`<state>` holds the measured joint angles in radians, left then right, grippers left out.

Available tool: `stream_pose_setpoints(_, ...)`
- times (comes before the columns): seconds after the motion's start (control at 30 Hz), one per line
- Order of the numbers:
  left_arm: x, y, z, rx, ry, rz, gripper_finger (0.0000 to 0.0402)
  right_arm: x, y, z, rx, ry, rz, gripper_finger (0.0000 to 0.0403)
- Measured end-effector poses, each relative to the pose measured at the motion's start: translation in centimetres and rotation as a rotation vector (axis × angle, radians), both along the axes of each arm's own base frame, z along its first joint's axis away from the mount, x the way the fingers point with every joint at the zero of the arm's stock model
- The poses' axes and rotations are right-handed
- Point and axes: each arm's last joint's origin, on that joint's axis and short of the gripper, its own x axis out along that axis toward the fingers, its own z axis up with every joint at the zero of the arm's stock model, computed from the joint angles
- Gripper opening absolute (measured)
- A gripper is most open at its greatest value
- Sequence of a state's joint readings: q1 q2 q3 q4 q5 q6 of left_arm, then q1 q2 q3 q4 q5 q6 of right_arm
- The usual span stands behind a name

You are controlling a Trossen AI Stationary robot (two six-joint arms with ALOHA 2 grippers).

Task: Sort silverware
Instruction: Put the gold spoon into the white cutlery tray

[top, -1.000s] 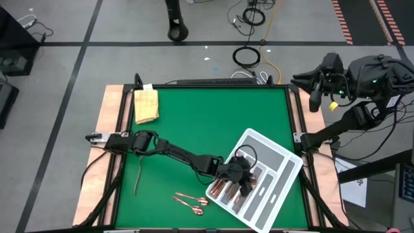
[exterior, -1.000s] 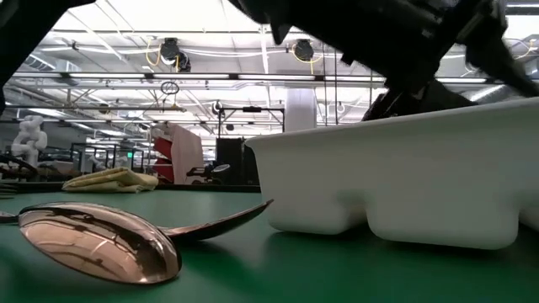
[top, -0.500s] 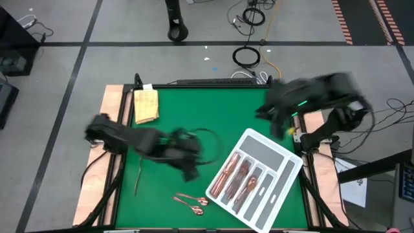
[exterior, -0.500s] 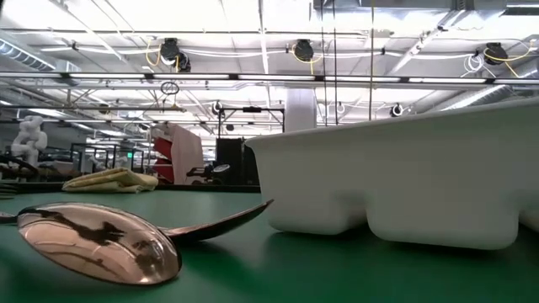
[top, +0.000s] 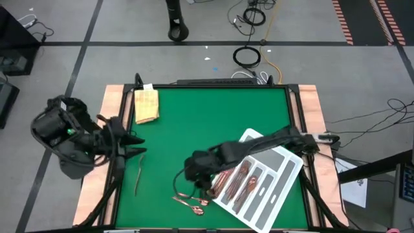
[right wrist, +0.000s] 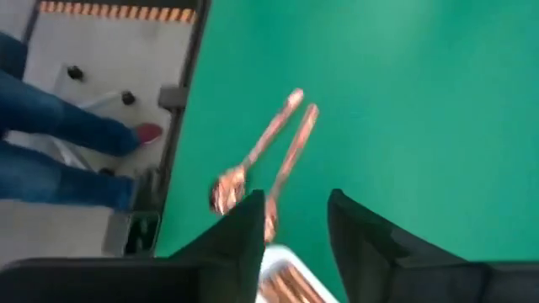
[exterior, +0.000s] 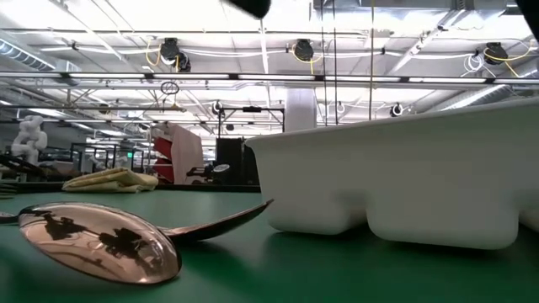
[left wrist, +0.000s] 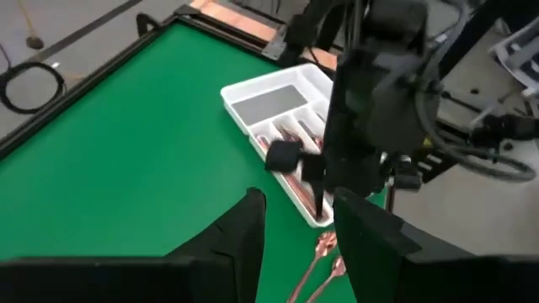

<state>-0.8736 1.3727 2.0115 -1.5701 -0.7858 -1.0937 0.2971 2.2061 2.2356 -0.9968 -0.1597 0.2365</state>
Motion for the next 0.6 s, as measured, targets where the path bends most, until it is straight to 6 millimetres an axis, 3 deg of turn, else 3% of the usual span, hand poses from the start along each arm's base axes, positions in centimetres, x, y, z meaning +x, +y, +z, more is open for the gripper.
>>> stream_pose_setpoints(0.27,-1.3,0.4,0.4,0.044,-0.009,-0.089,0.0145,3.2,2.5,-7.4,0.049,0.086,-0.095,0.0175)
stream_pose_setpoints(0.6,-2.0,1.3,0.9,0.065,-0.023,-0.118,0.0145,4.3,3.3,-11.5,0.002,0.112,-0.181,0.0173)
